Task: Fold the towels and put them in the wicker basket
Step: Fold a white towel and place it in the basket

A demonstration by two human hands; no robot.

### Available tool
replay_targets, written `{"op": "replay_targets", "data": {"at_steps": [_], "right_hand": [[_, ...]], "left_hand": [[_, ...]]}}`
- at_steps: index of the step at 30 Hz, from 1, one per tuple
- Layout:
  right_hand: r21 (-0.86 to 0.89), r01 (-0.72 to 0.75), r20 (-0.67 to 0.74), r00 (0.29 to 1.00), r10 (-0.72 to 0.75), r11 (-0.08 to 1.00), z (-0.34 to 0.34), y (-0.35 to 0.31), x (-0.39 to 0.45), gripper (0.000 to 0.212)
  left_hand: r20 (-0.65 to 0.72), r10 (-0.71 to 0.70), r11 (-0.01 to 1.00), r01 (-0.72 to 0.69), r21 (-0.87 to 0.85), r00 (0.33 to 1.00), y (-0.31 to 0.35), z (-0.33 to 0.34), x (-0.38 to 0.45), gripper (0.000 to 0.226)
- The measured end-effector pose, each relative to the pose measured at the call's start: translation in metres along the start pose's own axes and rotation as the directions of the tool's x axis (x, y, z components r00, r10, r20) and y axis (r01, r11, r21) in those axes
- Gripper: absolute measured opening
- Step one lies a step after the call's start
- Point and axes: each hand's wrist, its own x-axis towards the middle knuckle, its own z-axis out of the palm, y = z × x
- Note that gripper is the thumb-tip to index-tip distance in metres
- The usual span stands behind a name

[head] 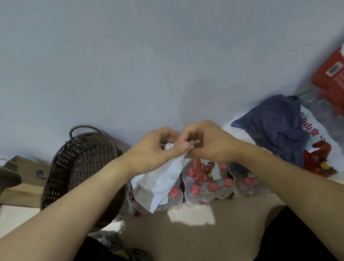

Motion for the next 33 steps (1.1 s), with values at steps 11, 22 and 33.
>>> {"op": "replay_targets", "data": {"at_steps": [11,22,33], "right_hand": [[-0.164,-0.243,-0.148,0.964,0.219,0.956,0.006,0.006,-0.033,0.034],[-0.266,-0.44,0.014,0.888,0.46,0.858,-0.005,-0.007,-0.042,0.038],[0.207,-0.231,-0.057,0.967,0.247,0.951,-0.041,-0.041,-0.045,0.025]], "left_hand": [[0.117,0.005,0.968,0.025,-0.25,0.993,0.008,-0.004,-0.007,0.024],[0.063,-0.064,0.733,0.089,-0.674,0.996,0.016,-0.005,-0.004,0.006],[-0.125,-0.26,0.726,0.108,-0.679,0.957,0.022,-0.008,-0.003,0.021]]}}
